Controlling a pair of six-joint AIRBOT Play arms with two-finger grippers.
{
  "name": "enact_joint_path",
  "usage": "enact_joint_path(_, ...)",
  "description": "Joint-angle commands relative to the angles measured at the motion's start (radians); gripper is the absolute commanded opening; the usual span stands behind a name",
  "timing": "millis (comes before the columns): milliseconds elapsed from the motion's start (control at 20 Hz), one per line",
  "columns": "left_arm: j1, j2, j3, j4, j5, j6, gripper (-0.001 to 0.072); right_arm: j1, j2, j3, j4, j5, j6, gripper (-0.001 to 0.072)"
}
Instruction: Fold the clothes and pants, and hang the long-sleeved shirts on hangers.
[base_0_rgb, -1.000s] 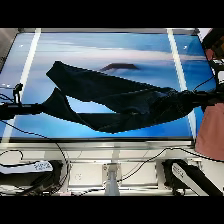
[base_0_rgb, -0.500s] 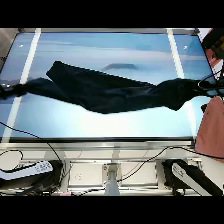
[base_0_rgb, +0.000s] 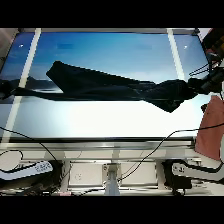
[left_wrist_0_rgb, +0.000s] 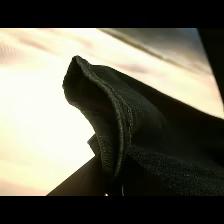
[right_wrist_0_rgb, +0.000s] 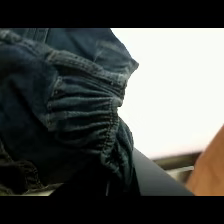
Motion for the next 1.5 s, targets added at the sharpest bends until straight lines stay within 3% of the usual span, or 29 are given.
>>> enact_joint_path(0, 0.0, -0.005, 0.008, 0.221, -0.191, -0.029, 0.0032, 0.0, -0.049, 0.047, 0.0, 0.184, -0.068, 0.0052)
enact_joint_path(350, -0.007, 0.022, 0.008, 0.275, -0.217, 0.031, 0.0032, -0.038, 0.122, -0.006, 0.078, 0.207, -0.064, 0.0052)
enact_joint_path(650, -0.007, 0.023, 0.006, 0.301, -0.262, 0.031, 0.0031, -0.109, 0.359, -0.402, 0.109, 0.24, -0.057, 0.0051)
enact_joint_path(1100, -0.021, -0.109, 0.0, 0.335, -0.375, 0.059, 0.0032, -0.109, 0.36, -0.799, 0.028, 0.191, -0.114, 0.0052)
enact_joint_path(1250, -0.016, -0.113, -0.051, 0.439, -0.401, 0.059, 0.0032, -0.109, 0.36, -0.819, 0.029, 0.2, -0.117, 0.0052)
enact_joint_path(1450, 0.014, -0.112, -0.12, 0.459, -0.412, 0.061, 0.0032, -0.109, 0.36, -0.795, 0.029, 0.229, -0.118, 0.0053)
